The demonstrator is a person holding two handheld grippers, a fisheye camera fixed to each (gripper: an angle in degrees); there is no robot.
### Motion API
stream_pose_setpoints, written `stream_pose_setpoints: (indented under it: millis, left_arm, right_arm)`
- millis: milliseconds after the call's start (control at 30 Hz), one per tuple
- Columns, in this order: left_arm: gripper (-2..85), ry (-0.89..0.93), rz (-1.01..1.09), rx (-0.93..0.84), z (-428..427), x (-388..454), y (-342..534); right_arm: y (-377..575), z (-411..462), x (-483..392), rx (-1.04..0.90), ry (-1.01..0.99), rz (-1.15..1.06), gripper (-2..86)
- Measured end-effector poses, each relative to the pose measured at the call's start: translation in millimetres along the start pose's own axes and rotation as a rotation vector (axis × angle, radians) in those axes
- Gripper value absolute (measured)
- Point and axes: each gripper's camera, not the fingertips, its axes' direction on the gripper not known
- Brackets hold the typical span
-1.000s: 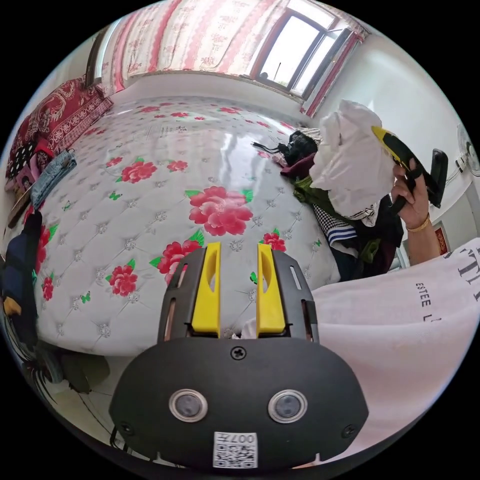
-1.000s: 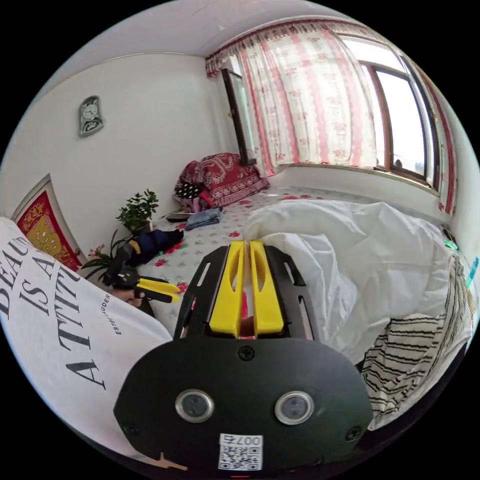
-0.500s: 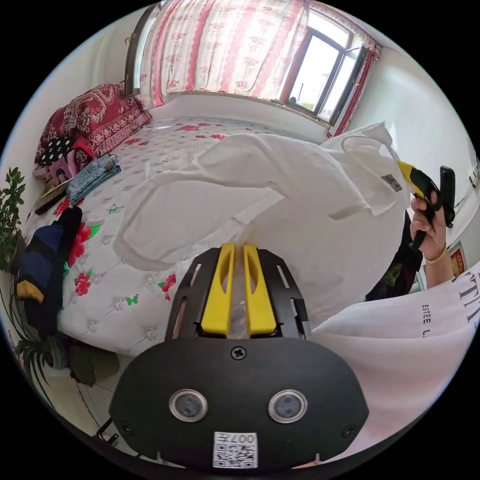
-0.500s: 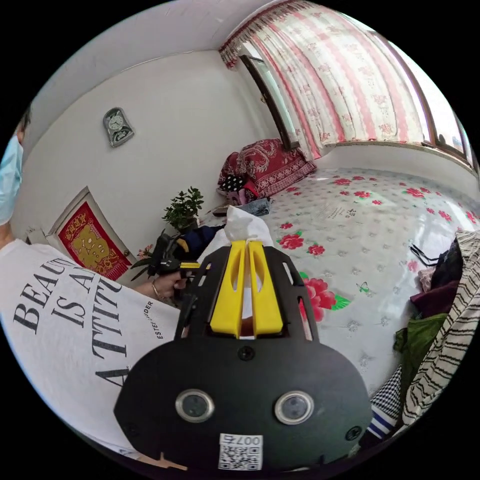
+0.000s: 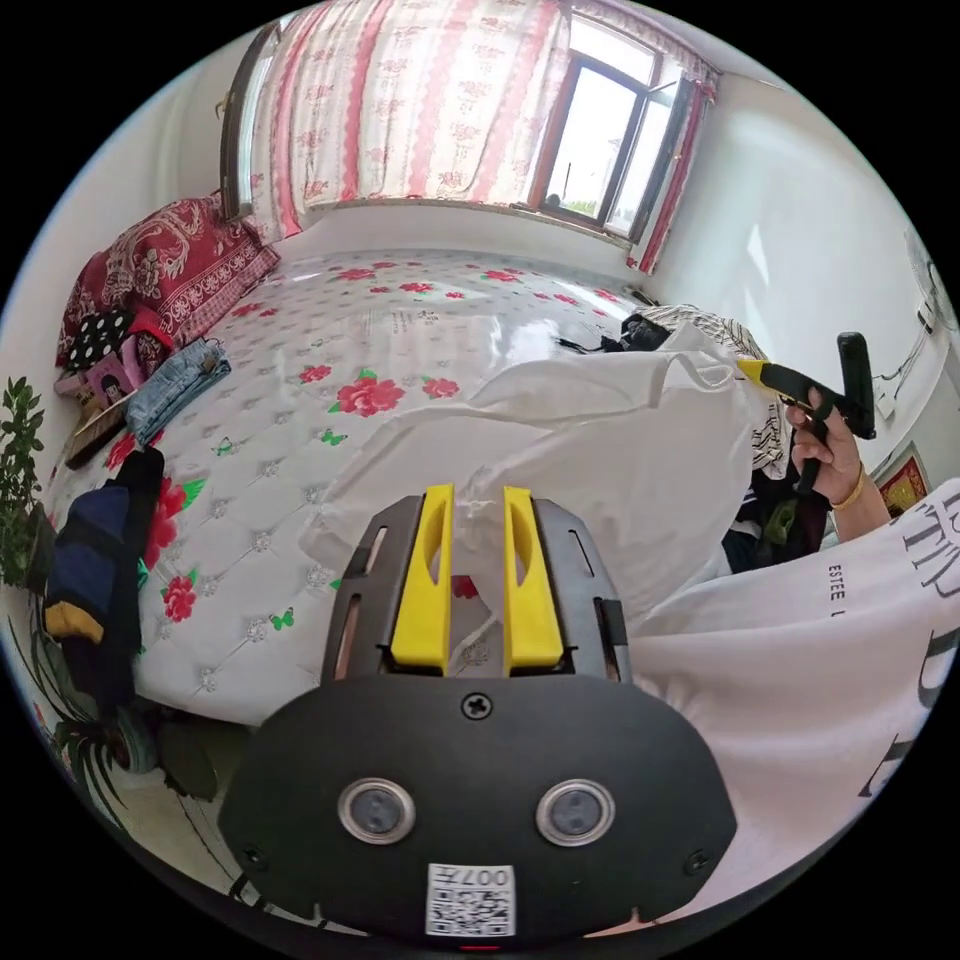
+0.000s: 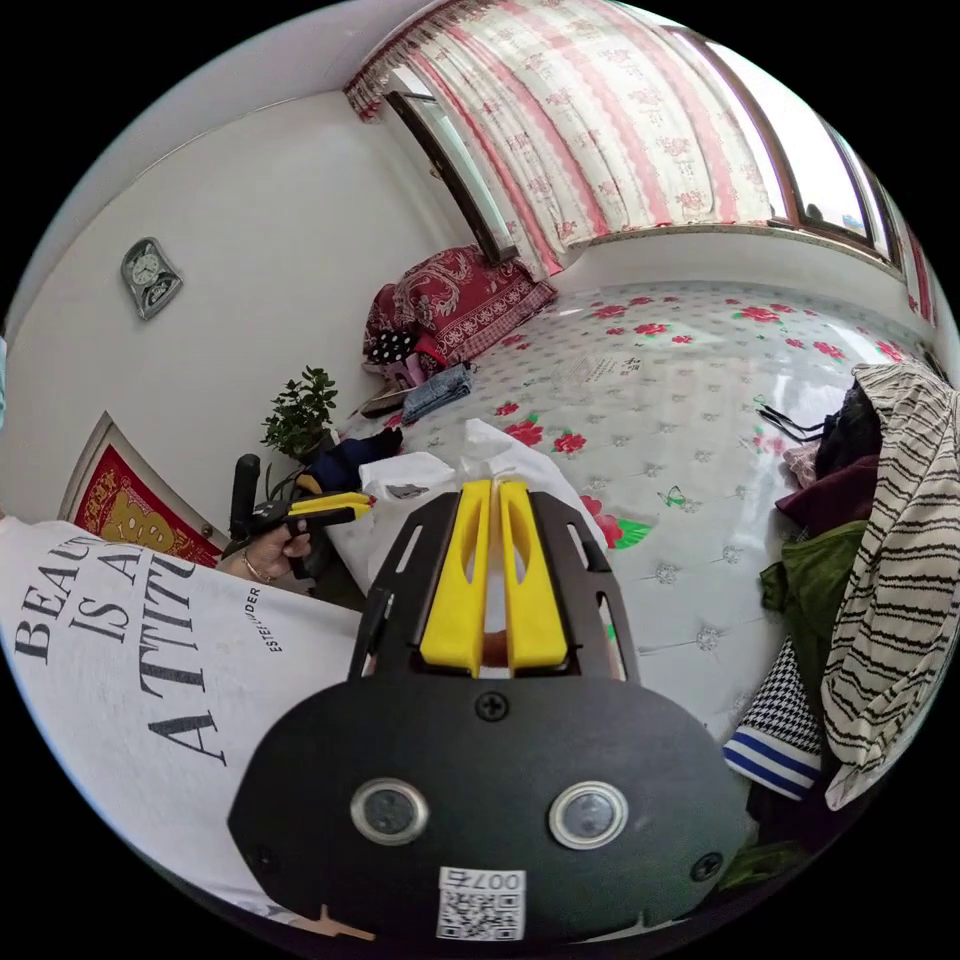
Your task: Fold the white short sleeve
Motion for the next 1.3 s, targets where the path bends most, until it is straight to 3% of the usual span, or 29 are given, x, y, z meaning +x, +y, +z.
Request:
stream_pose_setpoints:
  millis: [100, 467, 800, 900, 1000, 1167, 1300]
  left_arm:
    - [10.3, 0.019, -0.013, -0.056, 23.5, 0.9, 0.7]
    - [11.4, 0.003, 0.038, -0.251, 103.6, 30.3, -12.2]
    - [13.1, -0.008, 0.242, -0.265, 177.0, 90.8, -106.7]
    - [12.1, 0.000, 0.178, -0.393, 233.3, 93.1, -124.7]
    - [5.5, -0.028, 0.098, -0.526, 267.0, 88.2, -117.9]
    - [0.1, 0.052, 0.041, -0.314, 190.4, 57.9, -123.9]
    - [-0.6, 0.063, -0.002, 0.012, 60.8, 20.5, -141.4]
  right_arm:
    - [11.3, 36.4, 33.7, -0.105, 0.185, 0.088, 5.6]
    - [11.9, 107.3, 107.5, -0.241, 0.234, 0.084, 9.0]
    - [-14.5, 217.7, 110.4, -0.406, 0.103, -0.125, 8.7]
    - [-17.6, 260.6, 126.0, -0.508, 0.057, -0.131, 6.3]
    - [-21.6, 263.6, 145.4, -0.515, 0.074, -0.091, 2.9]
    - [-45.8, 148.0, 190.5, -0.172, 0.215, -0.006, 0.1]
    - [-40.2, 33.4, 204.6, 0.081, 0.170, 0.019, -0.1]
